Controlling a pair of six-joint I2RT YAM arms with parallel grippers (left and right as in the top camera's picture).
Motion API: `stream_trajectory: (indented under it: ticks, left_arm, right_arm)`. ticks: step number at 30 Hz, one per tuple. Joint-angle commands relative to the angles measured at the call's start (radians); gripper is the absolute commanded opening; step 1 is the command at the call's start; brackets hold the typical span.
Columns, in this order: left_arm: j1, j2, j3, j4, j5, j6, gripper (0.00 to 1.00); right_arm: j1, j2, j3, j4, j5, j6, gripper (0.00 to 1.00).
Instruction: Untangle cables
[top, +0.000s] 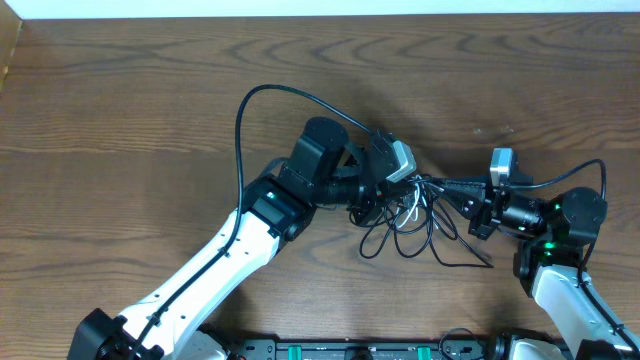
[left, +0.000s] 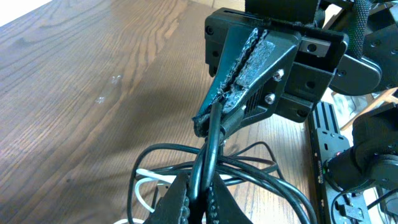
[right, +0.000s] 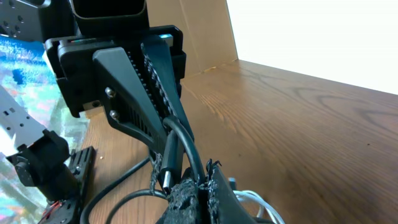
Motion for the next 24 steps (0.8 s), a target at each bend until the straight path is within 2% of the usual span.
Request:
stream_trajectory:
  ticks: [1,6,10,24]
  left_arm:
    - [0.020,-0.031,0.024,-0.008,-0.050,0.006,0.08]
    - [0.020,-0.031,0.024,-0.037,-0.154,0.005,0.08]
    - [0.020,-0.031,0.024,-0.048,-0.271,-0.077,0.07]
    - [0.017,-0.031,0.024,-0.020,-0.324,-0.151,0.07]
  right_arm:
    - [-0.021,0.000,0.014,0.002,0.028,-0.001,0.01]
    - [-0.021,0.000,0.014,0.002,0.027,0.000,0.01]
    - [-0.021,0.000,0.014,0.002,0.027,0.000,0.01]
    - [-0.021,0.000,0.014,0.002,0.027,-0.001,0.01]
